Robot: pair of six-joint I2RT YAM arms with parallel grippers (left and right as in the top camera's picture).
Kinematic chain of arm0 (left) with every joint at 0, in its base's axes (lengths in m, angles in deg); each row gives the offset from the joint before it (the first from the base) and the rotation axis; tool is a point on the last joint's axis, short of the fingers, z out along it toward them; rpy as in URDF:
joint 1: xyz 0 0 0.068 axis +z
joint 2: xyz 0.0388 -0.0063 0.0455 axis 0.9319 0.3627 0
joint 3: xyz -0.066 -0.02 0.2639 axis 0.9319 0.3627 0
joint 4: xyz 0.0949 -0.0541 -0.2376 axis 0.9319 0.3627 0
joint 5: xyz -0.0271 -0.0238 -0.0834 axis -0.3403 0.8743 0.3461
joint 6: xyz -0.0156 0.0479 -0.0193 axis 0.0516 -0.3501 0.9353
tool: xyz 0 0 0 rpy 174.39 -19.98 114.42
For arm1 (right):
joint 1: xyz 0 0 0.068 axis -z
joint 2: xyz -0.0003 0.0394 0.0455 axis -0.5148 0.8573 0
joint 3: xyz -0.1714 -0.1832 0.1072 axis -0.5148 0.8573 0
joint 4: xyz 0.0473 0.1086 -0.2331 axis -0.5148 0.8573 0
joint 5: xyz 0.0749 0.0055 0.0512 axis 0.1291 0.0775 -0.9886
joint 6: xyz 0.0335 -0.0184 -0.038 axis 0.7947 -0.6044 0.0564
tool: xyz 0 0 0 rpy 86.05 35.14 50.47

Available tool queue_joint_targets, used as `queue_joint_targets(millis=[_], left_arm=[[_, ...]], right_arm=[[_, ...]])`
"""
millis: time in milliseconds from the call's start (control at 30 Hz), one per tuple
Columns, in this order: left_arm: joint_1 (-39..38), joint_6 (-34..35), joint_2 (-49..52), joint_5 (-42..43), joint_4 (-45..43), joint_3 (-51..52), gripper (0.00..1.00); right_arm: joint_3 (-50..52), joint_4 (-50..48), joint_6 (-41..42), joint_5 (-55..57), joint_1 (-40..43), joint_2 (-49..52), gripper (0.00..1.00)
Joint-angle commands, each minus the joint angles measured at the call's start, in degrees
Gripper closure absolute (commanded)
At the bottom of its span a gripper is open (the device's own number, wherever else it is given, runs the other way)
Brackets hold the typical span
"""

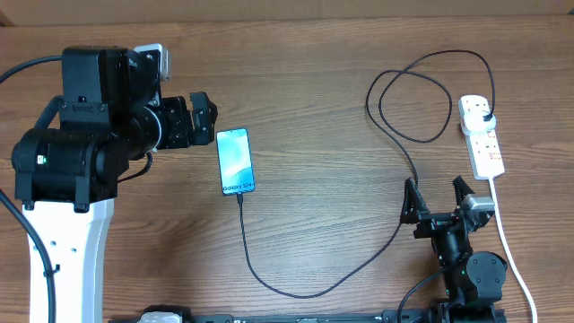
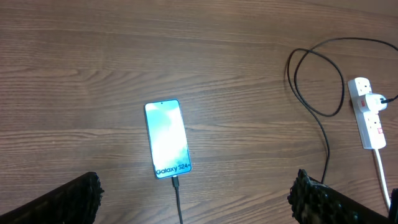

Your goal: Plug charger to phone and switch on socket

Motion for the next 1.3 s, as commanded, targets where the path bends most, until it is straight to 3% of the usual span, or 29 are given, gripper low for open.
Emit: queue_joint_targets(millis=[0, 933, 1100, 1267], left_arm=[[-0.11, 0.35, 0.09, 0.68, 0.00, -1.14, 0.00], [-0.11, 0.35, 0.13, 0.68, 0.00, -1.14, 0.00], [-0.09, -0.33, -1.14, -7.10, -0.13, -1.09, 0.00], [-0.09, -0.33, -6.78, -8.55, -4.72, 3.58, 0.00]], right_arm=[[0.59, -0.44, -0.26, 0.37, 0.31, -1.46, 0.00], [0.59, -0.39, -0.26, 0.37, 0.42, -1.42, 0.00], [0.59, -0.39, -0.26, 0.37, 0.42, -1.42, 0.00], [0.59, -0.39, -0.26, 0.37, 0.42, -1.42, 0.00]])
